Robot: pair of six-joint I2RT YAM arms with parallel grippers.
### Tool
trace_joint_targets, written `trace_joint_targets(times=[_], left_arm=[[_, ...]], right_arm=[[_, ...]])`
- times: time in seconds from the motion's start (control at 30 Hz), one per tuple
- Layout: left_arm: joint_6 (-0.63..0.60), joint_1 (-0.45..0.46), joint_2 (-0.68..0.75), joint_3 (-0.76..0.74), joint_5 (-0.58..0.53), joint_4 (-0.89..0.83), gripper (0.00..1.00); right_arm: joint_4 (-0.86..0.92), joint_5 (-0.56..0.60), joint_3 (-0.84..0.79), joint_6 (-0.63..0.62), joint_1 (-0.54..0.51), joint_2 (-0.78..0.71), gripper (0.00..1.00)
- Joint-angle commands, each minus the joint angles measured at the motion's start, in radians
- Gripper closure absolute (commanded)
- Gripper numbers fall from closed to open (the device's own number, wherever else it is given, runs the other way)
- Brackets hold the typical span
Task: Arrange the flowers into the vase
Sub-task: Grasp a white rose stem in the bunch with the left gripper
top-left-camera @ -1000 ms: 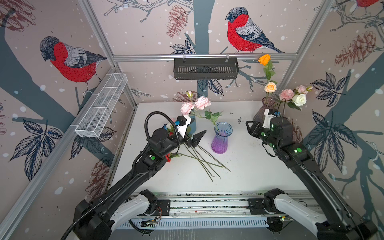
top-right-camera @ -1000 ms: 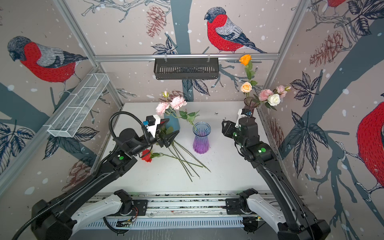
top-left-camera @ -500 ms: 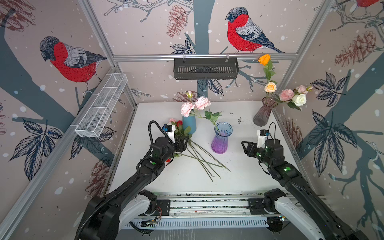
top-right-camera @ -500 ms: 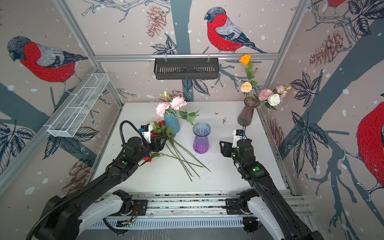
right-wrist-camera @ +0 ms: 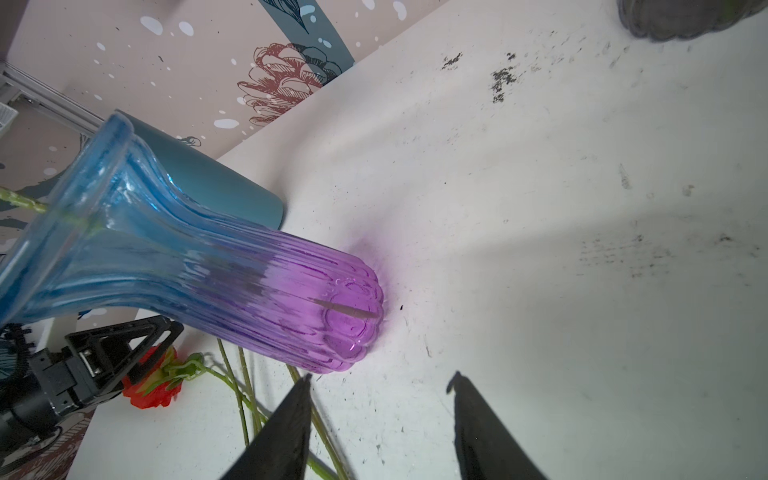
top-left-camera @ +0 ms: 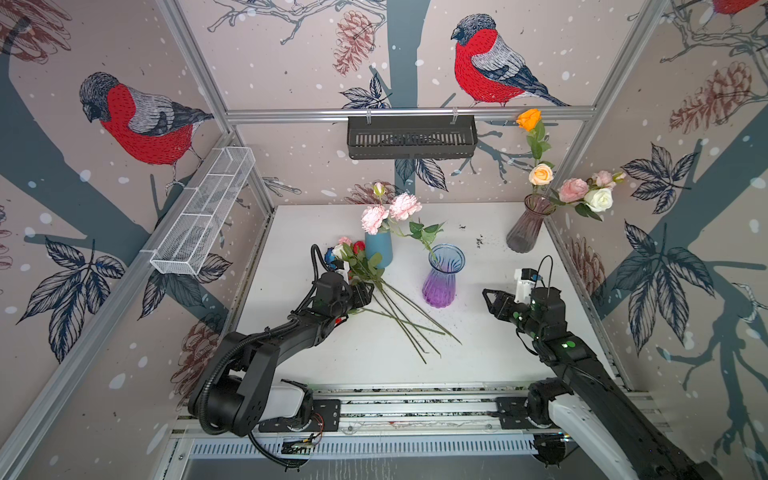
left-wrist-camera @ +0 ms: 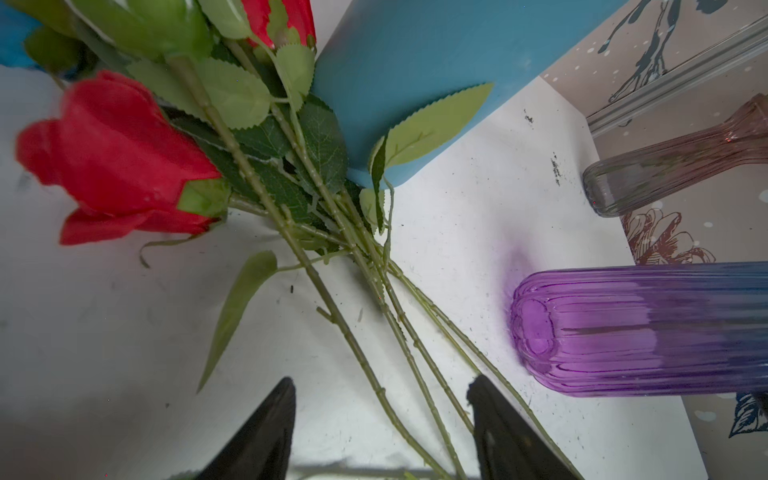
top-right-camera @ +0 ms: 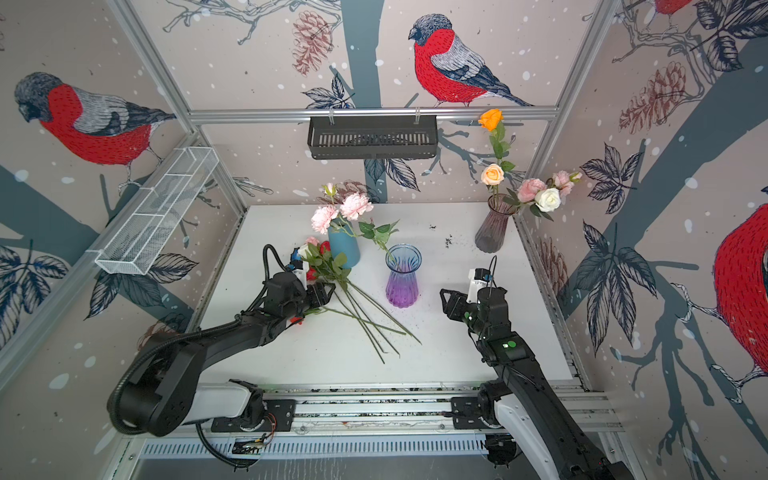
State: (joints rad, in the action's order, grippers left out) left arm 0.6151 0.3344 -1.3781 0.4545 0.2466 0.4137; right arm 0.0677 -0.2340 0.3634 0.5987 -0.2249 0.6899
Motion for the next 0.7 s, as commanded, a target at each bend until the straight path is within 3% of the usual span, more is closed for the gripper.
trace_joint_targets(times=[0.0, 0.23, 0.47, 0.67], left_arm=[[0.017, -0.011, -0.065, 0.033, 0.065, 0.04, 0.33], [0.042, -0.035, -0.225, 0.078, 0.186, 0.136, 0.37], [0.045, -0.057, -0.223, 0.081, 0.193, 0.168, 0.71], [0.011, -0.063, -0.154, 0.107, 0.175, 0.113, 0.88]], right_arm=[[-0.033, -0.048, 0.009, -0.003, 0.024, -0.003, 0.45], [-0.027, -0.073, 0.018, -0.008, 0.056, 0.002, 0.45], [-0.026, -0.075, 0.032, -0.013, 0.068, 0.009, 0.45], [-0.029, -0.089, 0.055, -0.011, 0.072, 0.04, 0.45]])
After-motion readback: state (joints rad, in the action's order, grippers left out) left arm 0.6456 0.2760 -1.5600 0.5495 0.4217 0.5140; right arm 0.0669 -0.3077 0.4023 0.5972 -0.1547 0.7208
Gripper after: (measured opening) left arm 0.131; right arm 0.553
